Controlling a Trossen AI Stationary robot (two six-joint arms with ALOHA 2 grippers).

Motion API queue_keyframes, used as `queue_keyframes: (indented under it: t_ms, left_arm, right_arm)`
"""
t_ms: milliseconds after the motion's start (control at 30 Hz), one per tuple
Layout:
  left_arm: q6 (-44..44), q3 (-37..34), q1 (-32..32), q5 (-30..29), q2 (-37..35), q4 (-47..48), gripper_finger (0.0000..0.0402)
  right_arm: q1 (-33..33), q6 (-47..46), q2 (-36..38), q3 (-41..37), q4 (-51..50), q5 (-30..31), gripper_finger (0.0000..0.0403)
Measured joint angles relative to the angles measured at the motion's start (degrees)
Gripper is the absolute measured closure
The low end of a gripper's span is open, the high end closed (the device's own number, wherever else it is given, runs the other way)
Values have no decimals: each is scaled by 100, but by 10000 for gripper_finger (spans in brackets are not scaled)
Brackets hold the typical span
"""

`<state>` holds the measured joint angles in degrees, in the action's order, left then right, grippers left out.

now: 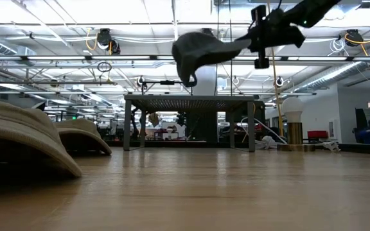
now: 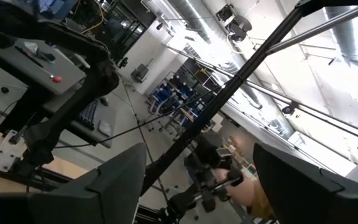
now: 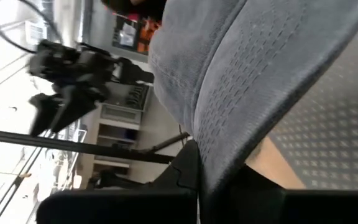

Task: Pick & Place hat
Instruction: Put the top black cap on the shelf

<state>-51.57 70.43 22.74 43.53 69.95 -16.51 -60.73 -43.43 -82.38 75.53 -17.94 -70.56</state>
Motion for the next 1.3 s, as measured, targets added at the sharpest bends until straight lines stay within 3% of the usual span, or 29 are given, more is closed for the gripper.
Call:
queue_keyframes:
  t_ms: [133,333,733,967,1133,1300]
  left_arm:
    - [-22,0,0,-2,0,0,111]
    - [-35,-2,0,-2,0,0,122]
    - [-33,-2,1,-7,0,1,112]
    - [28,-2,4,-7,0,2,125]
    - [29,-2,4,-9,0,1,124]
    - [26,-2,4,-9,0,0,113]
  right_arm:
    - [-68,617,-220,0,-701,86,400]
    - [-157,1372,-474,0,-1585,770,400]
    - [-54,1419,-563,4,-1935,1359,393]
    - [140,1414,-559,4,-2000,1762,388]
    - [320,1413,-559,4,-2008,2322,364]
    - [326,1413,-563,1,-2033,2498,312]
